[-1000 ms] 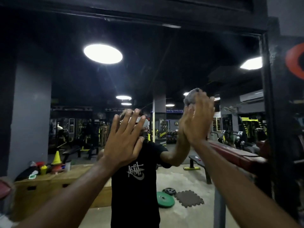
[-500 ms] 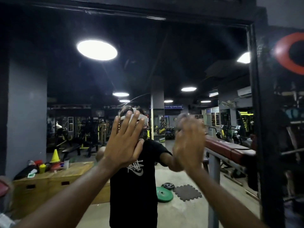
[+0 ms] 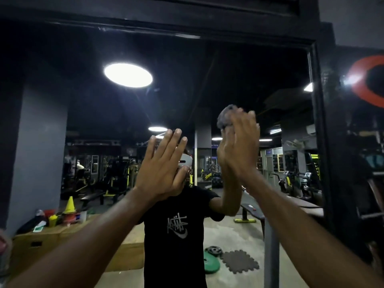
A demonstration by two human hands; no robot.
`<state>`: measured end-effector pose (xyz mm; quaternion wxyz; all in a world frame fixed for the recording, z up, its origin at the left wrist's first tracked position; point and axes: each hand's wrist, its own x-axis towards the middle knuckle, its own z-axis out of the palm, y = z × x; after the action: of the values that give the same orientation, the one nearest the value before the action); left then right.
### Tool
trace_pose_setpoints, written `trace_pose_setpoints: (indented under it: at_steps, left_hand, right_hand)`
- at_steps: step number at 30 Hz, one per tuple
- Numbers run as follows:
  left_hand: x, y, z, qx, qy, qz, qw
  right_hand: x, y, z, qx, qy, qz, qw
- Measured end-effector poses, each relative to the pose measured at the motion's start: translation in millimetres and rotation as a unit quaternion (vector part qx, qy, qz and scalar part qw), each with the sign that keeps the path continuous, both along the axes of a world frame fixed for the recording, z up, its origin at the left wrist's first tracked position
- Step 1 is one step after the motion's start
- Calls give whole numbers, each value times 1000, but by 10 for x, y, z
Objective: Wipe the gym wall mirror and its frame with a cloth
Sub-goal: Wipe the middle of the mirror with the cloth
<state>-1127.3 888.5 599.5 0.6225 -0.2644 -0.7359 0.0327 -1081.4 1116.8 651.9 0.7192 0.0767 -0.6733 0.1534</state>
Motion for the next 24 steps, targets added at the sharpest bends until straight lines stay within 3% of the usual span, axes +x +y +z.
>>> trace_pose_setpoints:
  at_steps: [2, 4, 6, 8, 10, 12, 13, 15, 18, 20, 21, 22, 24]
  left_hand:
    - [13, 0, -35, 5, 12, -4, 1000]
    - [50, 51, -97, -18, 23, -15, 999]
    - [77, 151, -223, -62, 32, -24, 997]
    - [89, 228, -357, -72, 29, -15, 997]
    - [71, 250, -400, -60, 36, -13, 997]
    - [70, 247, -394, -59, 40, -17, 997]
    - [68, 249, -386, -61, 37, -18, 997]
    - [69, 259, -380, -59, 27, -16, 998]
    - [94, 299, -400, -47, 11, -14, 999]
    - [129, 329, -398, -40, 1, -14, 999]
    - [149, 358, -388, -42, 2, -14, 999]
    - [161, 388, -356, -51, 8, -14, 999]
    - [186, 483, -239, -74, 20, -15, 997]
  right_hand:
    - [-40, 17, -567, 116, -23, -36, 992]
    - [11, 210, -1034, 261, -58, -58, 962]
    - [159, 488, -986, 375, -60, -64, 923]
    - [263, 656, -658, 337, -52, -36, 939]
    - [290, 858, -273, 141, -9, -8, 990]
    - [244, 989, -131, -42, 5, -5, 999]
    - [183, 970, -211, -71, 7, -15, 997]
    - [46, 806, -591, -32, -15, -52, 998]
    - [39, 619, -1299, 140, -86, -91, 982]
    - [195, 795, -1280, 293, -93, -99, 946]
    - [269, 932, -1129, 318, -96, -95, 939]
    - [342, 1036, -947, 286, -98, -81, 950]
    - [392, 1254, -596, 82, -50, -46, 994]
